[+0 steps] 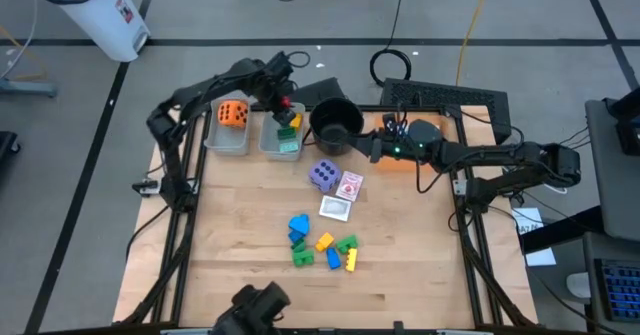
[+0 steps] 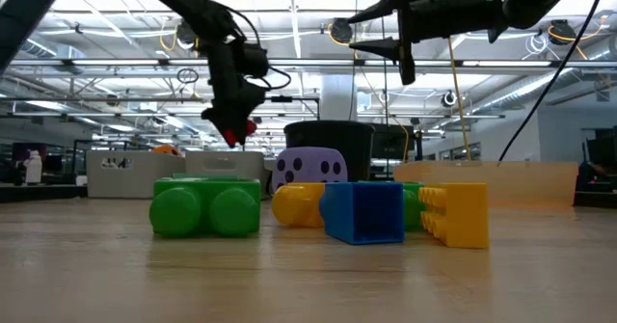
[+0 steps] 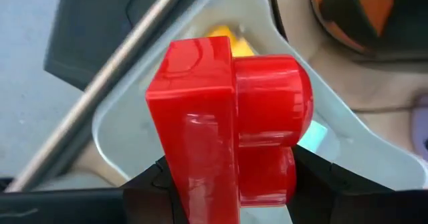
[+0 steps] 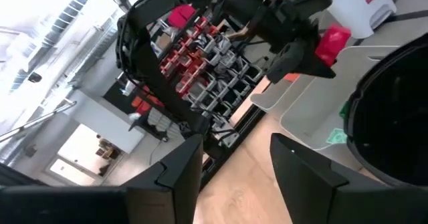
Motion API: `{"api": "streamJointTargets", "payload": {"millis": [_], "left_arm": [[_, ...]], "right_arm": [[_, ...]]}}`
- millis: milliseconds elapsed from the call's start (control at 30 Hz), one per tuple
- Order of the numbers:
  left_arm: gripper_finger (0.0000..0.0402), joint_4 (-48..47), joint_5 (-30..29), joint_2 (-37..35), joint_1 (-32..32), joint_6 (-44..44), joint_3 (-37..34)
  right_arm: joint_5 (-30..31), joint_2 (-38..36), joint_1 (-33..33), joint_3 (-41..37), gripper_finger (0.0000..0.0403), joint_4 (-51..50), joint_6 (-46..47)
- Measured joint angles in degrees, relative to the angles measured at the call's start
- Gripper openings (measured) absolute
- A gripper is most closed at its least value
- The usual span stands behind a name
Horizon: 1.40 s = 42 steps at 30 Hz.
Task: Pick & Place Toys
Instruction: Put the red game piece into the right gray bin
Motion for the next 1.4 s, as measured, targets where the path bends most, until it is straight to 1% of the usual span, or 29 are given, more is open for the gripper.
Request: {"api": "streamJointTargets", "payload": {"millis": [233,333,467,567,1067,1400], "left_arm": [[0.0179,-5.9,-3.8,6.9,0.0,1.0,7.2],[0.0179,-8.7,-4.1,9.3,0.0,0.5,8.2],[0.0179,-9.3,-3.4,10.9,-0.2,-0.4,8.3],[0.0179,-9.7,-3.1,11.6,-0.5,-1.0,8.3],[0.0179,-9.8,-3.0,15.8,-0.9,-0.9,8.3],[0.0181,-9.2,-3.0,15.9,-0.8,-0.7,8.3]], "right_arm": [[-0.5,0.0,-0.8,0.0,0.0169,-2.0,-1.1],[-4.3,0.0,-1.8,0.0,0.0169,-2.0,-1.1],[-9.1,0.0,-3.1,0.0,0.0169,-2.4,-1.1],[-10.9,0.0,-3.9,0.0,0.0169,-2.7,-1.1],[-10.9,0.0,-5.0,0.0,0.0169,-6.0,-1.5],[-10.9,0.0,-5.0,0.0,0.0169,-6.4,-2.6]]}}
